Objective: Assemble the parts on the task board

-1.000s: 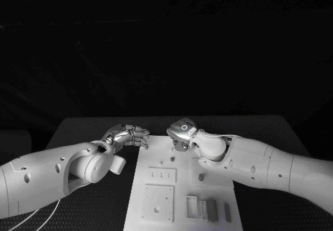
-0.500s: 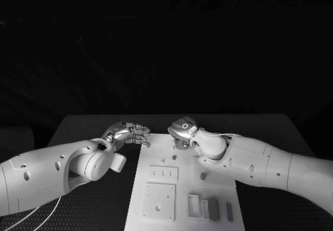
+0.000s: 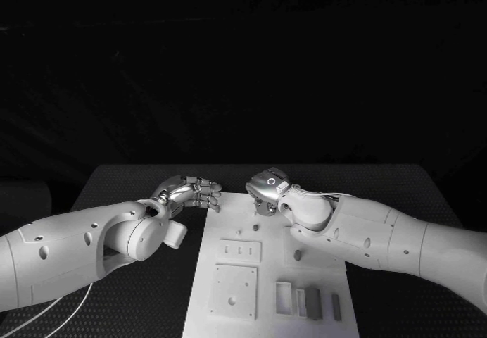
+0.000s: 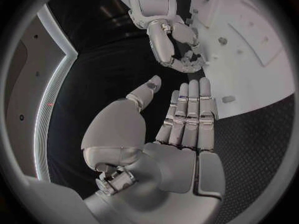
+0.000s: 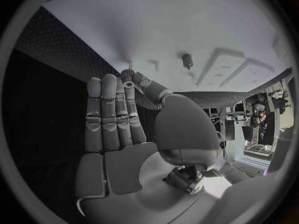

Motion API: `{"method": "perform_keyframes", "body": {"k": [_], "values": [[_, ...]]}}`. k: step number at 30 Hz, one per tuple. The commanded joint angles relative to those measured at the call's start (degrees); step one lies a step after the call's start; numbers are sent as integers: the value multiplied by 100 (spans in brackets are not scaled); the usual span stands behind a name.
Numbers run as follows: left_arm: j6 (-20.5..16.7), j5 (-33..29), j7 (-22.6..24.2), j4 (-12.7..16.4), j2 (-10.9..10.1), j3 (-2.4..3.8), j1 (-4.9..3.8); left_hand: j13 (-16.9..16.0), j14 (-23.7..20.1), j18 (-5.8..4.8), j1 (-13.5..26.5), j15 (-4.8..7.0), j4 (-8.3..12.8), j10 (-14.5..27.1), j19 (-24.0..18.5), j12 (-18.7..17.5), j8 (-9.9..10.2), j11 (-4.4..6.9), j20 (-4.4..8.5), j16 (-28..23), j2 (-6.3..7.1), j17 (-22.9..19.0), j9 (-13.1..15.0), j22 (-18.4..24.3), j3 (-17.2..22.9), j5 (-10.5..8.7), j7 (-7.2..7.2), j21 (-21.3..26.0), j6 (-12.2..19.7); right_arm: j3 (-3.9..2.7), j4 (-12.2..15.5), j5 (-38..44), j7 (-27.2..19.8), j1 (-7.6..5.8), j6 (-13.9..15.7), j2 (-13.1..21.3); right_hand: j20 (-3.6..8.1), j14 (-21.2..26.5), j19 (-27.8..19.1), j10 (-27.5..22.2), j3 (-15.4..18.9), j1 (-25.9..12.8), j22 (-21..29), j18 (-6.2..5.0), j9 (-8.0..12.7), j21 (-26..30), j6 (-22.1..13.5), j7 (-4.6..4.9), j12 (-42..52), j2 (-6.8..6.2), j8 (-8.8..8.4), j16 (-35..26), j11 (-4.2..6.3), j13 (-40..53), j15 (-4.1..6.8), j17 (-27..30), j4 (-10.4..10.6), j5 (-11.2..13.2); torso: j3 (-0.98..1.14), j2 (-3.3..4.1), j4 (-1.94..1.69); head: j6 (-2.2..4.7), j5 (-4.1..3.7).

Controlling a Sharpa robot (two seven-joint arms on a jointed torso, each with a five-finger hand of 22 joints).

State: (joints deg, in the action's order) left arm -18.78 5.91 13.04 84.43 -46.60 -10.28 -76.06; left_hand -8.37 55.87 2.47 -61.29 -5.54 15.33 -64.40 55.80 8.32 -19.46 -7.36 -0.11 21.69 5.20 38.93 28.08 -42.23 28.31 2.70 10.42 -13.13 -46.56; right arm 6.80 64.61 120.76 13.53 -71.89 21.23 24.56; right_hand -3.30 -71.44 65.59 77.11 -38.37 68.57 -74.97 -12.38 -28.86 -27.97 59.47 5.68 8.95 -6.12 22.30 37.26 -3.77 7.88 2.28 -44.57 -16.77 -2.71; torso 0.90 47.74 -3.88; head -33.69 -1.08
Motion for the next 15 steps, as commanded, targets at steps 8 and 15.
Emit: {"method": "perform_keyframes", "body": {"k": [8, 15], "values": [[62, -29, 40, -5, 18, 6, -8, -9, -14, 90, 51, -31, 12, -8, -43, -42, 23, -45, 2, -26, 20, 9, -6, -9, -35, 20, 32, 36, 22, 8, -48, -106, -134, 26, 2, -22, 34, -47, 13, 134, -22, 53, -136, -262, -6, -24, 49, 2, 5, 26, -5, 30, 118, 161, 71, -11, 1, -18, 1, 12, 1, -47, 23], [108, -75, 47, -58, 39, 6, -8, -10, -20, 89, 52, -36, 12, -11, -49, -49, 23, -45, -2, -39, 20, 15, -4, -10, -36, 19, 18, 43, 20, 16, -40, -165, -192, 32, -38, -26, 34, -45, 8, 134, -24, 50, -136, -262, -8, -27, 49, 2, 1, 23, -7, 28, 118, 162, 70, -14, 0, -18, 2, 14, 7, -64, 26]]}}
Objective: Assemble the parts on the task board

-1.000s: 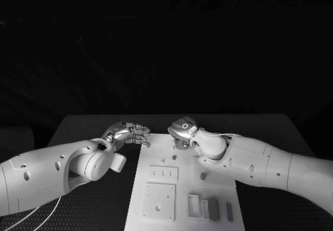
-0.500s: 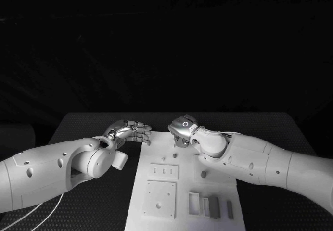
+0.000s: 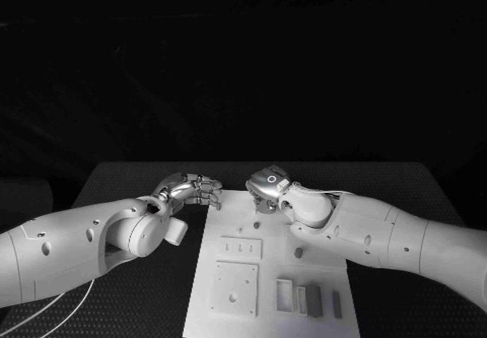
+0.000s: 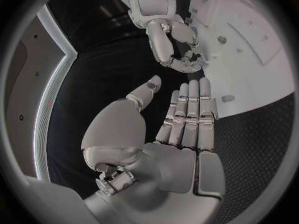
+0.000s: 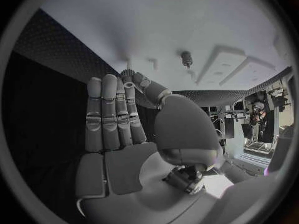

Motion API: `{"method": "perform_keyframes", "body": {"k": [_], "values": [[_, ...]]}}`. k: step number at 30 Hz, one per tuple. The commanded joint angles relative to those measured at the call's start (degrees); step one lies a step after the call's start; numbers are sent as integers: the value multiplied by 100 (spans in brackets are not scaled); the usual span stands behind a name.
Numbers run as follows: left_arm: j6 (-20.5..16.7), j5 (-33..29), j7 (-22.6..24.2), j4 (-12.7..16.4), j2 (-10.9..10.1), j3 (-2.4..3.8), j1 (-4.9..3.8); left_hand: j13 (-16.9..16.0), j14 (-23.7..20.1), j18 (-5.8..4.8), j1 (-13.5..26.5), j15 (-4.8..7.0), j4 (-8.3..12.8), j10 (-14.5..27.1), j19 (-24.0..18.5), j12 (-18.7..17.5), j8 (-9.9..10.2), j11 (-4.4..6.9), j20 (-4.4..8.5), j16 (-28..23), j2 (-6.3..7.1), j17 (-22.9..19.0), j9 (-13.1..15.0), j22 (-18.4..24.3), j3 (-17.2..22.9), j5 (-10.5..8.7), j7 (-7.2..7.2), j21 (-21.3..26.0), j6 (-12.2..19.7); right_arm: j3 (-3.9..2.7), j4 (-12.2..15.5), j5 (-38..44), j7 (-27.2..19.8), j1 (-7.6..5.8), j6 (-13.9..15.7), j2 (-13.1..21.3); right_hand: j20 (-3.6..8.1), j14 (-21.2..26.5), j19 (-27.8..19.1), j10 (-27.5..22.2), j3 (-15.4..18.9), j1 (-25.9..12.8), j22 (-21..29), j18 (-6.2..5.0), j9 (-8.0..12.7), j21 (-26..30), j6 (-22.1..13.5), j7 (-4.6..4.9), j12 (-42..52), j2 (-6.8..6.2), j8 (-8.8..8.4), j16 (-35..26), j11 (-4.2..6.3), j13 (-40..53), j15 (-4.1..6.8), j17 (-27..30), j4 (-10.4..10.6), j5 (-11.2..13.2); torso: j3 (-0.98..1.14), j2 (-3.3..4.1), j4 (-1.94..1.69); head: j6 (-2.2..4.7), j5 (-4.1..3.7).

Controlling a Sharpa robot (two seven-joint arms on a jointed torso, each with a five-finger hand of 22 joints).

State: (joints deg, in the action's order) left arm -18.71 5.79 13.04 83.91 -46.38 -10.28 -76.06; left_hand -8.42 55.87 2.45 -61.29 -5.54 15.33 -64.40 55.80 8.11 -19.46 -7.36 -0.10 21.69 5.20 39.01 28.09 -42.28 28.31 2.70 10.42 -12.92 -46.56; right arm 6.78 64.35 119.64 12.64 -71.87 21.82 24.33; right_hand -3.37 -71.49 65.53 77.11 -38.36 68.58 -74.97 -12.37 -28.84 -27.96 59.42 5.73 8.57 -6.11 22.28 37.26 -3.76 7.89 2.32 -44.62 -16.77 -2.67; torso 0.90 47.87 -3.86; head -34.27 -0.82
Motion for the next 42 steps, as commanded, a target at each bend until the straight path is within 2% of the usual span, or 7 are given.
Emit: {"method": "perform_keyframes", "body": {"k": [1, 9, 14, 22, 42], "values": [[99, -62, 48, -8, 17, 6, -8, -5, -21, 91, 52, -36, 12, -11, -49, -29, 24, -45, -3, -40, 20, 8, -4, -5, -36, 19, 17, 22, 20, 19, -17, -57, -107, 31, -106, -3, 40, -40, 13, 135, -26, 49, -136, -263, -10, -27, 54, -3, 38, 23, -5, 27, 117, 161, 66, -9, 0, -23, 4, 0, 5, -6, -2], [105, -63, 53, -11, 5, 6, -8, -6, -23, 92, 51, -38, 13, -13, -51, -33, 24, -45, -4, -46, 19, 11, -3, -6, -36, 19, 12, 25, 18, 42, 21, -96, -150, 31, -154, 8, 41, -41, 12, 137, -27, 45, -137, -263, -12, -31, 55, -3, 36, 23, -6, 27, 117, 163, 66, -12, 0, -23, 6, 3, 7, -18, -20], [98, -63, 53, -20, 5, 6, -8, -7, -25, 92, 51, -39, 14, -13, -53, -35, 23, -45, -5, -50, 19, 14, -2, -7, -37, 19, 9, 27, 17, 61, 20, -116, -160, 35, -175, 30, 41, -42, 11, 139, -27, 43, -137, -263, -14, -35, 56, -3, 35, 22, -7, 27, 117, 165, 67, -14, 0, -23, 15, 8, 9, -9, -7], [93, -63, 56, -23, 9, 6, -8, -8, -27, 93, 50, -41, 16, -14, -55, -40, 24, -46, -7, -55, 20, 17, -2, -8, -37, 19, 6, 30, 16, 93, 23, -141, -183, 46, -212, 34, 42, -42, 10, 142, -29, 41, -138, -263, -16, -40, 57, -4, 33, 21, -8, 27, 118, 167, 67, -17, -1, -23, 14, 12, 5, -14, -11], [86, -63, 58, -24, 1, 6, -8, -10, -28, 95, 48, -43, 19, -16, -57, -49, 27, -46, -10, -67, 21, 27, 0, -10, -38, 19, 7, 36, 17, 102, -35, -136, -153, 48, -186, 89, 44, -42, 3, 145, -36, 42, -138, -263, -23, -53, 59, -5, 24, 21, -12, 24, 119, 172, 68, -25, -3, -23, 8, 16, 4, -7, -22]]}}
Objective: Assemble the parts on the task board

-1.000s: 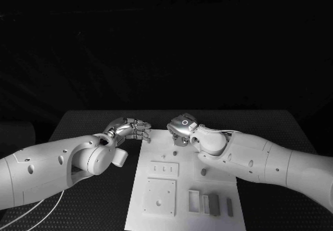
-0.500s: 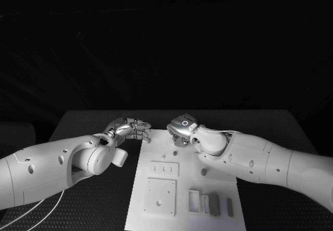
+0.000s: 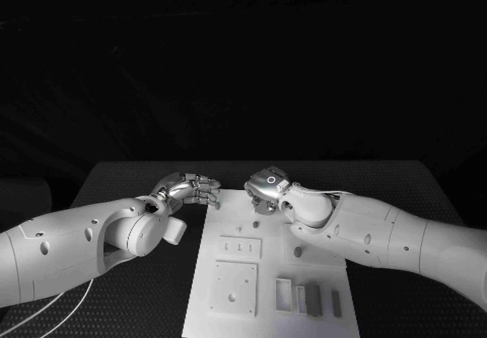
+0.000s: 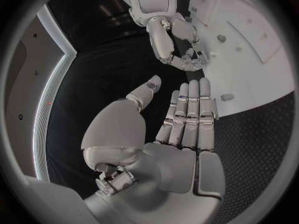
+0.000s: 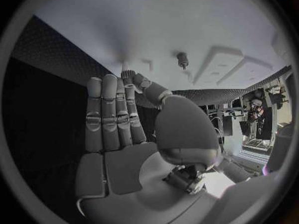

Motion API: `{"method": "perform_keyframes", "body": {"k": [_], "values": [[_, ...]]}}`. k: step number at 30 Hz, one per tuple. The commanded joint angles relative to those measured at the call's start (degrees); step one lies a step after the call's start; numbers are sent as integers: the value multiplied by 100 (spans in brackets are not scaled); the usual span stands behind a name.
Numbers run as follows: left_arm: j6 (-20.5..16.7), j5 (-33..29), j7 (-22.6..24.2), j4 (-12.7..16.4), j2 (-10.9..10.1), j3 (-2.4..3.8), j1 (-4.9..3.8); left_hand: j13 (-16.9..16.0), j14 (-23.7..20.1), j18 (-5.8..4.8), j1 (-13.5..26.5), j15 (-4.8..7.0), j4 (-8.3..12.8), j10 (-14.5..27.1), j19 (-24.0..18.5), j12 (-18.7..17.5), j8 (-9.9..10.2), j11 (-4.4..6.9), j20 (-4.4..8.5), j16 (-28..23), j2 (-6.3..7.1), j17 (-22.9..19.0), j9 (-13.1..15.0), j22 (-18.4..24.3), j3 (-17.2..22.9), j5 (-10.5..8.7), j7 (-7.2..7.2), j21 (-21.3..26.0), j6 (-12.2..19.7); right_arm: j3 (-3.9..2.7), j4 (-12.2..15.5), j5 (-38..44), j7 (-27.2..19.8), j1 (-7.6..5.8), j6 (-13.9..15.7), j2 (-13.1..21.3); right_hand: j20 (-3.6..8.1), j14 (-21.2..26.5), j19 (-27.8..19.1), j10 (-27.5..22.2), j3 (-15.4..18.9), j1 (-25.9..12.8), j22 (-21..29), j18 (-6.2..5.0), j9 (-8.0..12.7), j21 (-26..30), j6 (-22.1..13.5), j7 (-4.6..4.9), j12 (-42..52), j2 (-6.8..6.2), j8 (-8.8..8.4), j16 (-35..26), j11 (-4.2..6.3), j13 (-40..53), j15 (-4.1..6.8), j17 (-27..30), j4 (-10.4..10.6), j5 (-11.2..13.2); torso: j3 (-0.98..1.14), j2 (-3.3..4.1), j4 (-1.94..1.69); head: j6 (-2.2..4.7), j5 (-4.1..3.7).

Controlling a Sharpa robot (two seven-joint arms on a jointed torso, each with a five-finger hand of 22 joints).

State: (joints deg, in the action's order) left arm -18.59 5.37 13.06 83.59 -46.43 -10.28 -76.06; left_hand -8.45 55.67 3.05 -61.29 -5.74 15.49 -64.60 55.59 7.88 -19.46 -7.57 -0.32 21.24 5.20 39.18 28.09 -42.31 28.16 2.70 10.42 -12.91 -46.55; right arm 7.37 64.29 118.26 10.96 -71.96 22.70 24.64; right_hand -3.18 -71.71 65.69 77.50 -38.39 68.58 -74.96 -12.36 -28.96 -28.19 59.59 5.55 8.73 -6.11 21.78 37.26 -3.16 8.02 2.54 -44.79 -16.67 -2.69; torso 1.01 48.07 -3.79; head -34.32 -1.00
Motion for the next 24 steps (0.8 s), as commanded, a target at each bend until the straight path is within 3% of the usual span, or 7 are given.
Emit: {"method": "perform_keyframes", "body": {"k": [1, 16, 24], "values": [[75, -21, 57, 8, 4, 6, -8, -7, -8, 35, 48, -23, 4, 4, -36, -26, 27, -26, 12, -23, 22, 11, 0, -8, -22, 20, 6, 36, 17, 43, -9, 5, 19, 57, -271, 68, 26, -21, -13, 106, -34, 42, -139, -264, -12, -32, 43, 13, 8, 20, 38, 24, 59, 160, 46, -8, -13, -20, -4, -4, -4, -3, -3], [73, -21, 57, 8, -3, 6, -8, -9, -8, 36, 46, -23, 6, 1, -37, -31, 29, -26, 10, -30, 22, 17, 1, -10, -22, 19, 6, 39, 16, 43, 76, 2, 4, 64, -234, 110, 27, -23, -15, 111, -37, 44, -139, -264, -17, -41, 47, 11, 5, 17, 37, 24, 60, 165, 47, -14, -12, -20, 1, 5, 3, -4, 1], [64, -21, 53, 13, -3, 6, -8, -9, -8, 36, 47, -23, 6, 1, -37, -35, 30, -26, 9, -34, 24, 21, 1, -11, -24, 19, 7, 41, 16, 44, -36, -291, -120, 63, -244, 70, 6, 27, -76, 21, -51, 4, -129, -264, -15, -40, -43, 50, -76, 11, -29, -20, 17, 154, 17, -21, -7, -21, -4, 4, 6, 4, 0]]}}
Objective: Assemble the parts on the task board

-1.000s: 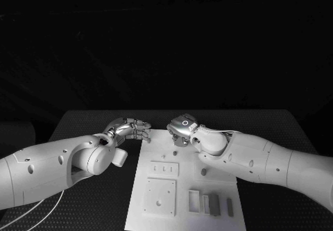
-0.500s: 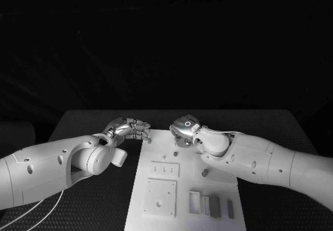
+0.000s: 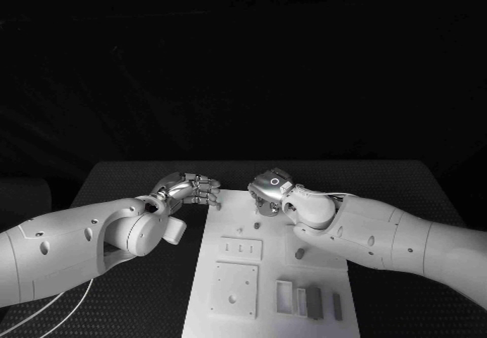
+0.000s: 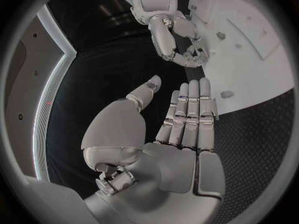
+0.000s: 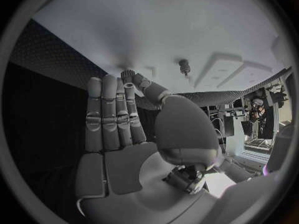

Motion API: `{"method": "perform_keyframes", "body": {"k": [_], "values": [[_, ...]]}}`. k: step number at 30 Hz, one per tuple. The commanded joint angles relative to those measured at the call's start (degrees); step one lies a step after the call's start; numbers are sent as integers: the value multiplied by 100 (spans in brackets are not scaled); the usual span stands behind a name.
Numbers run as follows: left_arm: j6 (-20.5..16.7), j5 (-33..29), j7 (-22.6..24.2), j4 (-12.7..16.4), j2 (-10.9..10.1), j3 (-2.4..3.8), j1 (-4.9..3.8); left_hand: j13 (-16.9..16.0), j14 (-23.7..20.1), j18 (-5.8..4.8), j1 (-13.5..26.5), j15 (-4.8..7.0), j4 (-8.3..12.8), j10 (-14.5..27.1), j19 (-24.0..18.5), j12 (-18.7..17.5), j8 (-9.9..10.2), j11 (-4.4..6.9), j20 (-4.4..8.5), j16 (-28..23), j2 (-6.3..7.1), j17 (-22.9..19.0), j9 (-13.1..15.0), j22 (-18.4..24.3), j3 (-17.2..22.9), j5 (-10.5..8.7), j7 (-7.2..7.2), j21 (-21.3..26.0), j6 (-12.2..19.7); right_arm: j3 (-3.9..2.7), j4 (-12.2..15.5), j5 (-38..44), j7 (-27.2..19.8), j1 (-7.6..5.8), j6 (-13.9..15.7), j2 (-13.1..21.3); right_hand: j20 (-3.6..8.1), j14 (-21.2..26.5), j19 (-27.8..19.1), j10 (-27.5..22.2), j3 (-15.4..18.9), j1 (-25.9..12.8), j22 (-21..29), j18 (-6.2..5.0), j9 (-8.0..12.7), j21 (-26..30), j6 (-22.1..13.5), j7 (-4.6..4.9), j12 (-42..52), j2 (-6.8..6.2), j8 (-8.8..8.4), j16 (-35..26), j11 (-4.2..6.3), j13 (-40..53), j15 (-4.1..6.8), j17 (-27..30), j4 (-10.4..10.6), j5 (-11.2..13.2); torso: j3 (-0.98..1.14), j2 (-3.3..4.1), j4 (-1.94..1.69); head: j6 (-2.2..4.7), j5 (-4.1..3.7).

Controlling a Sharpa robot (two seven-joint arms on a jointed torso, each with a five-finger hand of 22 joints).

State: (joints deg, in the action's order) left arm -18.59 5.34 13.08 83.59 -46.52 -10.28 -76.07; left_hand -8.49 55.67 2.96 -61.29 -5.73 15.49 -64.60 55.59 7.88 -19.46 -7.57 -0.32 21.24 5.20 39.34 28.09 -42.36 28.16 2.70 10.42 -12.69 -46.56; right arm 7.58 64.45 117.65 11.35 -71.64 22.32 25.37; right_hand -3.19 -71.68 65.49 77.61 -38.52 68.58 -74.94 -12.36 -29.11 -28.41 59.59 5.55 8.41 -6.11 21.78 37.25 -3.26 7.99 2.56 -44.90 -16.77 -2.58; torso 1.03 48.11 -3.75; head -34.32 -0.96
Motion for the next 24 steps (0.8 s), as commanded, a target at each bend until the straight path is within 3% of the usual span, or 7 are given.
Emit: {"method": "perform_keyframes", "body": {"k": [1, 7, 11, 18, 24], "values": [[62, -18, 49, 16, 5, 6, -8, -6, -8, 44, 47, -24, 6, 0, -37, -35, 30, -26, 9, -34, 24, 6, 1, -6, -24, 19, 8, 19, 17, 23, -67, -270, -172, 31, -205, -9, -1, 30, -72, -89, -40, -10, -129, -264, 19, -19, -140, 88, -108, -9, -88, -28, -13, 135, -9, -15, 5, -33, -6, -1, 2, 4, -4], [51, -19, 44, 18, -7, 6, -8, -5, -8, 45, 49, -25, 7, 5, -38, -43, 36, -29, 8, -39, 29, 10, 0, -8, -27, 19, 13, 21, 23, 23, -121, -409, -188, 31, -78, -2, -55, 93, -160, -726, -33, -130, -121, -264, 142, -5, -771, 352, -482, -266, -452, -92, -258, -29, -211, -41, 40, -26, -6, 1, -4, 6, -14], [49, -20, 43, 18, -10, 6, -8, -5, -9, 45, 49, -26, 8, 7, -38, -46, 38, -30, 8, -42, 32, 13, 0, -8, -27, 19, 16, 23, 27, 23, -122, -466, -193, 30, 7, 6, -92, 154, -224, -1181, -85, -172, -122, -264, 193, 11, -999, 365, -483, -440, -566, -135, -383, -190, -314, -60, 79, -29, -5, 2, -1, 7, -18], [51, -21, 44, 18, -14, 6, -8, -4, -9, 46, 48, -27, 10, 11, -39, -53, 43, -33, 7, -47, 35, 17, -1, -9, -27, 19, 18, 25, 34, 23, -98, -478, -167, 30, 195, 19, -108, 190, -254, -1344, -126, -224, -126, -264, 219, 3, -1112, 395, -472, -631, -606, -150, -436, -284, -371, -87, 187, -29, -1, 3, -3, 8, -22], [39, -21, 47, -4, -27, 6, -8, -4, -9, 46, 47, -27, 10, 14, -39, -57, 45, -34, 6, -49, 35, 19, -1, -10, -27, 19, 19, 26, 36, 21, 57, -577, -181, 18, 459, 161, -107, 195, -256, -1360, -149, -224, -132, -264, 215, -19, -1098, 404, -456, -696, -584, -148, -442, -315, -377, -106, 253, -28, 0, 0, 1, 47, -34]]}}
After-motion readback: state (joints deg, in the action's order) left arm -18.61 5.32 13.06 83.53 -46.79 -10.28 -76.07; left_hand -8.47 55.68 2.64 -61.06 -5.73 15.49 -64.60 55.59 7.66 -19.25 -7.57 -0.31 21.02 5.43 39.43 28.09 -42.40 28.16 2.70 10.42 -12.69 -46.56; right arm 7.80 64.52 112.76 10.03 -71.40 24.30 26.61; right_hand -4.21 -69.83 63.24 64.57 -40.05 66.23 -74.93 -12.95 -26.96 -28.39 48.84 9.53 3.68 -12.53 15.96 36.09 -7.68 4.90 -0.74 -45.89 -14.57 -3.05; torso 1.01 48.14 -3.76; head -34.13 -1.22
